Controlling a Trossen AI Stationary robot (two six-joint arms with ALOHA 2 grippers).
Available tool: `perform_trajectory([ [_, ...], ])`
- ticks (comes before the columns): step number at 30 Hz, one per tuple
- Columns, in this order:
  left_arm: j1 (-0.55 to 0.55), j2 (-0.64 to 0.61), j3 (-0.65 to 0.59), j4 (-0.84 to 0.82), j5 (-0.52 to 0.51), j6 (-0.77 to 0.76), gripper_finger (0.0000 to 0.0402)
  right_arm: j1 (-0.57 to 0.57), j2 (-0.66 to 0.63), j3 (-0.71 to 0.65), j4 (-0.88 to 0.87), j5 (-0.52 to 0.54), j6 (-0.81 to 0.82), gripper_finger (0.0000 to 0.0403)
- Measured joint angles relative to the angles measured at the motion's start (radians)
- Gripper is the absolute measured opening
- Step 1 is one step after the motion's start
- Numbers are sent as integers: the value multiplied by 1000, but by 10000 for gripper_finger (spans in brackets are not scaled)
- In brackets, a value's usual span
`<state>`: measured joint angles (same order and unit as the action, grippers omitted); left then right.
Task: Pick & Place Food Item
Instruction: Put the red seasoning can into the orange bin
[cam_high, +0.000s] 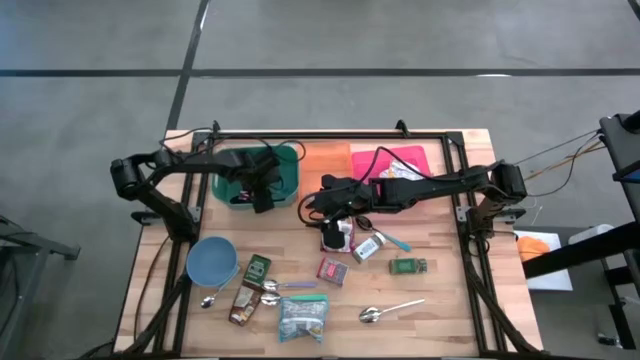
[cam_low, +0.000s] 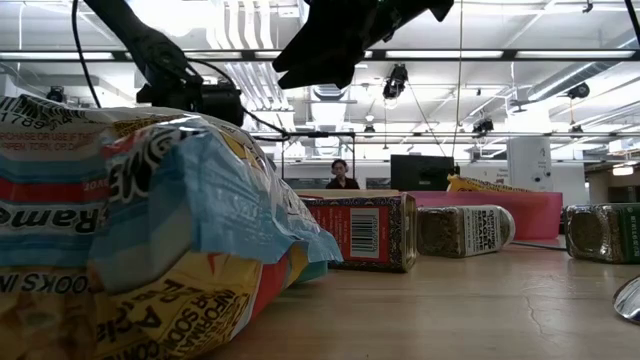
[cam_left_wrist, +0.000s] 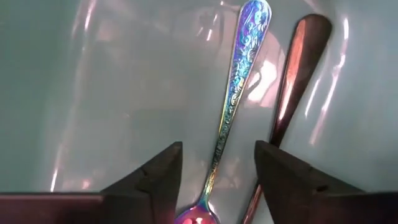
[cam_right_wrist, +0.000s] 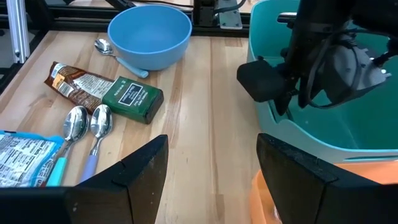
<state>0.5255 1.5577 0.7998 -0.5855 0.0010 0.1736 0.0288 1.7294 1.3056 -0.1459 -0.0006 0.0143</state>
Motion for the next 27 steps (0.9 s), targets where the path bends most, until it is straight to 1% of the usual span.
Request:
perform_trajectory([
  [5, 0, 0, 86, -134, 0, -24, 232, 0, 0, 0, 0, 0, 0, 243],
  [9, 0, -19, 177, -285, 0, -67, 236, 0, 0, 0, 0, 0, 11, 243],
  [12, -13, -64, 236, -379, 0, -115, 236, 0, 0, 0, 0, 0, 34, 243],
  [15, -52, -143, 257, -428, 0, -171, 236, 0, 0, 0, -12, 0, 53, 243],
  [18, -124, -244, 240, -425, 0, -261, 236, 0, 0, 0, -30, 2, 77, 243],
  [22, -266, -346, 200, -419, -10, -415, 236, 0, 0, 0, -54, 9, 106, 243],
  [24, -351, -373, 191, -416, -50, -487, 236, 0, 0, 0, -74, 36, 127, 243],
  [27, -475, -381, 189, -413, -144, -565, 236, 2, 0, 0, -161, 116, 194, 243],
])
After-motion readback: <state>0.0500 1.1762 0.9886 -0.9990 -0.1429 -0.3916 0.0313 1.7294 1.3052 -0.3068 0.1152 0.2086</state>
